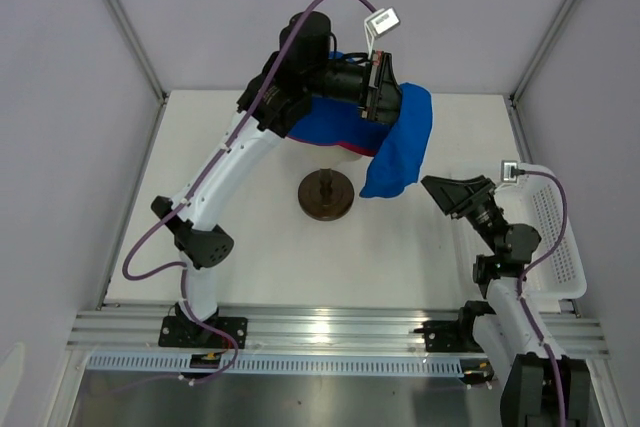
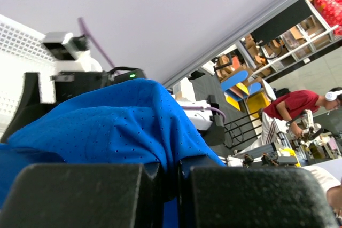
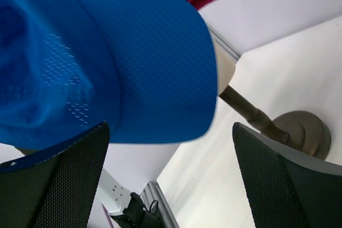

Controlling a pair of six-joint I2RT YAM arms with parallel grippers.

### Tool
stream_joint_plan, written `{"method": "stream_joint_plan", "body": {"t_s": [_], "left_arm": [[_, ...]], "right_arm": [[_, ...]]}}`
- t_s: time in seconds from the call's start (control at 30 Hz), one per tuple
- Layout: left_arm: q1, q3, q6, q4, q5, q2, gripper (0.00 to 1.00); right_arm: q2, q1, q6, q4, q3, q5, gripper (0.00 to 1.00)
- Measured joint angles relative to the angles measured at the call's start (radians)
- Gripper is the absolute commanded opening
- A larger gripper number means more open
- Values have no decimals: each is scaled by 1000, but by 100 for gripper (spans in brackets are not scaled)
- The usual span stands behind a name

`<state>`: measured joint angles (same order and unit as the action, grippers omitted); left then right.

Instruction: Stack the hats

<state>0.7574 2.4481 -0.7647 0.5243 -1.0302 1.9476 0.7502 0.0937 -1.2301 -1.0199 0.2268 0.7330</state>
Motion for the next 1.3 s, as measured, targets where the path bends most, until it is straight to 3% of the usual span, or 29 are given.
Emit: {"method": "stream_joint_plan", "body": {"t_s": [0.47,0.83,1.3], "left_arm": [[-3,2,-81,-90,-24,0,4],[-10,2,-161,-177,-52,14,1],[-26,2,-160,-178,-46,47,1]], "right_arm": [[249,-65,17,-219,14,-10,99],[425,-194,-10,-252,152,-13,99],[232,-210,-105,-273,180,-39,98]]}}
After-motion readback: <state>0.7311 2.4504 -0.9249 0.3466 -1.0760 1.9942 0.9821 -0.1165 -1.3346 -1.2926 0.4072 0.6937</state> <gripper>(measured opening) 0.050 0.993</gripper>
